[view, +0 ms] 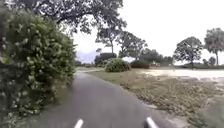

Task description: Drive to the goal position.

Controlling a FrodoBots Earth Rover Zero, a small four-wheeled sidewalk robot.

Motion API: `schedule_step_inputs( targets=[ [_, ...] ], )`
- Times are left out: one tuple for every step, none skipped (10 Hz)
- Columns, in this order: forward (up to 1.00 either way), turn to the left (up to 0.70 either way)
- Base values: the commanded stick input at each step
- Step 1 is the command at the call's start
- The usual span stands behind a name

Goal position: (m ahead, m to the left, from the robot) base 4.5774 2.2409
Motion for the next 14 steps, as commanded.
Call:
schedule_step_inputs(
  targets=[
    [0.84, 0.03],
    [0.84, 0.03],
    [0.84, 0.05],
    [0.84, 0.13],
    [0.84, 0.33],
    [0.84, 0.33],
    [0.84, 0.04],
    [0.84, 0.03],
    [0.84, 0.03],
    [0.84, 0.03],
    [0.84, 0.03],
    [0.84, 0.09],
    [0.84, 0.21],
    [0.84, 0.33]
  ],
)
